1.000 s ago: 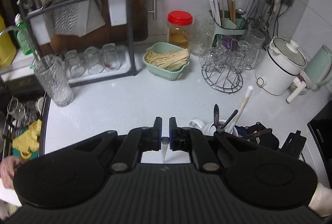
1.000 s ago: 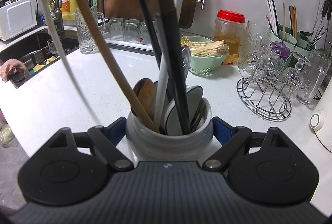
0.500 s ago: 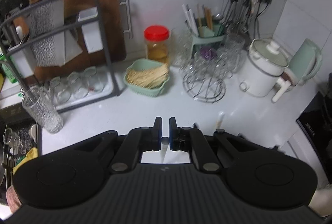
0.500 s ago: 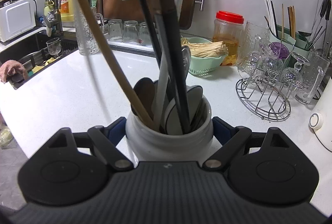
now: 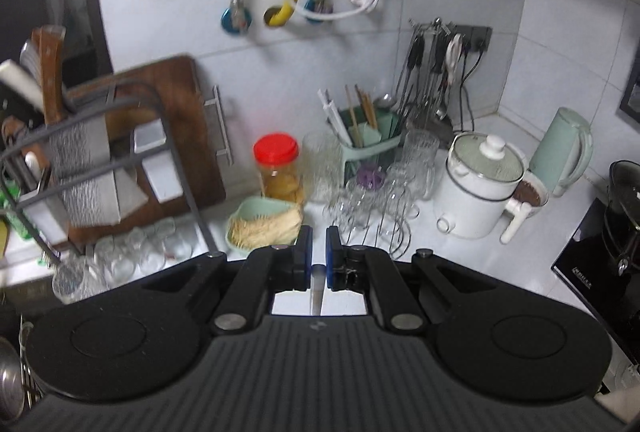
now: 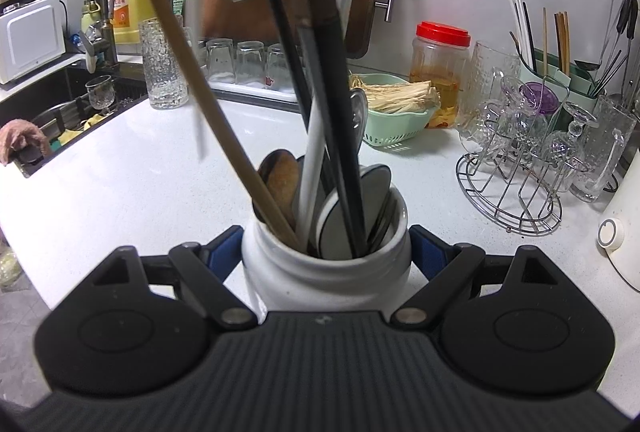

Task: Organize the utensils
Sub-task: 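Lower the white chopstick into the white jar with the left tool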

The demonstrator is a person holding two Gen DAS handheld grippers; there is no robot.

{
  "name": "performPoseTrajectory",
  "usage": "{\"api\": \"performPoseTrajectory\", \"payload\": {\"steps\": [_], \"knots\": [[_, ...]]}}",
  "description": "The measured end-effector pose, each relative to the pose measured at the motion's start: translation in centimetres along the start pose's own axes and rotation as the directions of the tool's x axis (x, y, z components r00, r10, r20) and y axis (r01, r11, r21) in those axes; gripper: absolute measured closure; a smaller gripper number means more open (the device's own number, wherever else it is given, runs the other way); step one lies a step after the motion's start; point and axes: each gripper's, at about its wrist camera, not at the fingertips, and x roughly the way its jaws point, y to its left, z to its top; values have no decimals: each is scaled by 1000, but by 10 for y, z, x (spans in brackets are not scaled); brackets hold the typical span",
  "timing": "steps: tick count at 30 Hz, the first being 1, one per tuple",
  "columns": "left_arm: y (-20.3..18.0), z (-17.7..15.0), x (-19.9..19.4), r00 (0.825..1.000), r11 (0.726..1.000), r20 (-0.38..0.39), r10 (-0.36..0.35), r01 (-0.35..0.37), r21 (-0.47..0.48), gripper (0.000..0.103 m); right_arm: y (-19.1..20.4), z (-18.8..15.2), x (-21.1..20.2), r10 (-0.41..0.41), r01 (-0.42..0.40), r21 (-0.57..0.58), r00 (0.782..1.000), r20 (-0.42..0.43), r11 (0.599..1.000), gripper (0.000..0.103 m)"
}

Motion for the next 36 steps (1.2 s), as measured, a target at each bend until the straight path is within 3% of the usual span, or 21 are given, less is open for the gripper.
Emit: {"api": "performPoseTrajectory", "payload": {"steps": [12,30,36], "knots": [[-18,27,-4,994,995,39,-98,97,36,96,1,2,3,1,-1,-5,1000,-5,1000,13],[-13,-6,68,977,985,-127,-170,170,-11,96,5,4,8,-13,13,8,1000,8,1000,13],[-11,-7,79,972,979,-121,-200,202,0,95,7,5,9,-28,28,17,1000,10,999,13]]}}
